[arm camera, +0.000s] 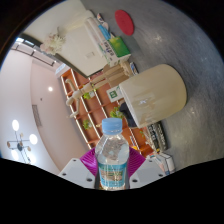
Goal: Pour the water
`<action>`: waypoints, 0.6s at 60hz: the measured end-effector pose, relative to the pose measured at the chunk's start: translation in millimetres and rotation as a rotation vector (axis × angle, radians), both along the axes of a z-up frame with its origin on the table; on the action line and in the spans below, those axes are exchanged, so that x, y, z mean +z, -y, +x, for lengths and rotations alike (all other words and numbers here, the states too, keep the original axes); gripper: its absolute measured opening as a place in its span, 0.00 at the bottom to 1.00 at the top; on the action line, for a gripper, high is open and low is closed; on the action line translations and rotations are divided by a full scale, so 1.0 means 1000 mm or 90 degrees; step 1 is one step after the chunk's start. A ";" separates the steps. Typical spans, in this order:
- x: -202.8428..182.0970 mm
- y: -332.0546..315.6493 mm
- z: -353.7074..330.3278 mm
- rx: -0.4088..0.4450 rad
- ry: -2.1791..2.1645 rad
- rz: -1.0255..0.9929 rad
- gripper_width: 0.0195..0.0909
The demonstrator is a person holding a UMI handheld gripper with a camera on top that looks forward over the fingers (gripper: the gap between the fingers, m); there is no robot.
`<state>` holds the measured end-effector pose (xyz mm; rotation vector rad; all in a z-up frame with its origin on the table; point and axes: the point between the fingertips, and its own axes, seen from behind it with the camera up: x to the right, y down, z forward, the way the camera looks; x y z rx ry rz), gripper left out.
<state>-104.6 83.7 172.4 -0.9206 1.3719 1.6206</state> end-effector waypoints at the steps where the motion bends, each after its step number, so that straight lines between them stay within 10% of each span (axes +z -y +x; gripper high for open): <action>1: 0.000 0.002 0.003 -0.001 -0.017 -0.001 0.21; 22: 0.000 -0.002 0.003 0.020 0.014 -0.025 0.21; 36: 0.074 -0.003 0.003 0.015 0.446 0.013 0.21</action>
